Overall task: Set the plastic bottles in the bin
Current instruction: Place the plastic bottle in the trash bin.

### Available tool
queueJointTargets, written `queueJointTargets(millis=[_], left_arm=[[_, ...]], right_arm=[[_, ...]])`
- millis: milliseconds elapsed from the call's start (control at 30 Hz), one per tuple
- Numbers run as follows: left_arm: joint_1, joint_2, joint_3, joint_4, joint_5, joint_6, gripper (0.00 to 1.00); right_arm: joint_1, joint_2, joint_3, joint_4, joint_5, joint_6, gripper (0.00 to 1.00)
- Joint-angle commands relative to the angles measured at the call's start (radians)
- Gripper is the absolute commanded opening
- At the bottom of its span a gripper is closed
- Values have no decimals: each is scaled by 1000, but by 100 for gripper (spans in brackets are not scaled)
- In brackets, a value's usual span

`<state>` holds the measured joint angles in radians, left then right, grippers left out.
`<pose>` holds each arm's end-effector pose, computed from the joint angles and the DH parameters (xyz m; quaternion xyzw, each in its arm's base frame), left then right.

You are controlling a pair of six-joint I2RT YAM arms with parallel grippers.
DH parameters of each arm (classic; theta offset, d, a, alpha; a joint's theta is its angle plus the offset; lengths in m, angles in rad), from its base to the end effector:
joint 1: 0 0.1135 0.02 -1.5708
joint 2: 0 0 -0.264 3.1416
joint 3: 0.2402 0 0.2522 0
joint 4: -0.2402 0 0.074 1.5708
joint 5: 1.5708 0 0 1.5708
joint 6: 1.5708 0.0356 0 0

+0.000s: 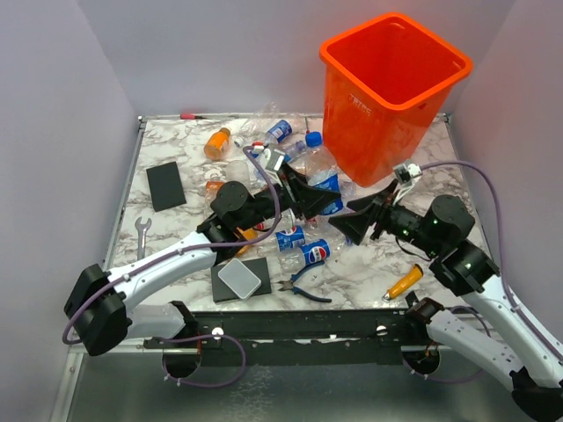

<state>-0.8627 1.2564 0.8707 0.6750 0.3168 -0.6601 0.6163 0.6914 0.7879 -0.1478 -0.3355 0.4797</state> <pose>0.1810 -0.2284 0.3588 0.1855 0.5745 -0.6144 0.5080 0.1255 0.1033 0.3596 -0.1635 0.7053 0.4571 0.5166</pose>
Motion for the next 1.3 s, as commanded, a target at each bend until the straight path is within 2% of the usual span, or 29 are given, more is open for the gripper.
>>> queueJointTargets(millis=[0, 133, 233, 433, 567, 667, 767, 900, 1033, 1267], left_arm=[[10, -107, 21, -166, -97, 240, 36], [11, -168, 25, -330, -139, 457, 36], [10, -207, -5, -411, -136, 593, 36], [-3, -296, -142, -402, -174, 728, 36], [-12, -345, -212, -335, -246, 726, 35], [-12, -354, -234, -316, -238, 709, 35], [-13, -341, -234, -312, -228, 689, 34], [-13, -327, -226, -313, -218, 669, 34], [-13, -333, -232, -313, -212, 663, 34], [-16, -336, -237, -314, -207, 663, 34]], right_arm=[[5, -26, 168, -234, 49, -115, 93], [5, -12, 302, -282, 128, -158, 93], [5, 11, 372, -194, 179, -143, 92], [5, 187, 483, -88, 130, -108, 87], [5, 297, 518, -56, 56, -72, 81], [31, 343, 531, -46, 56, -68, 80], [107, 390, 568, -86, 136, -108, 80], [235, 443, 604, -134, 317, -171, 81], [273, 466, 593, -127, 404, -181, 80], [346, 544, 619, -156, 486, -213, 65]])
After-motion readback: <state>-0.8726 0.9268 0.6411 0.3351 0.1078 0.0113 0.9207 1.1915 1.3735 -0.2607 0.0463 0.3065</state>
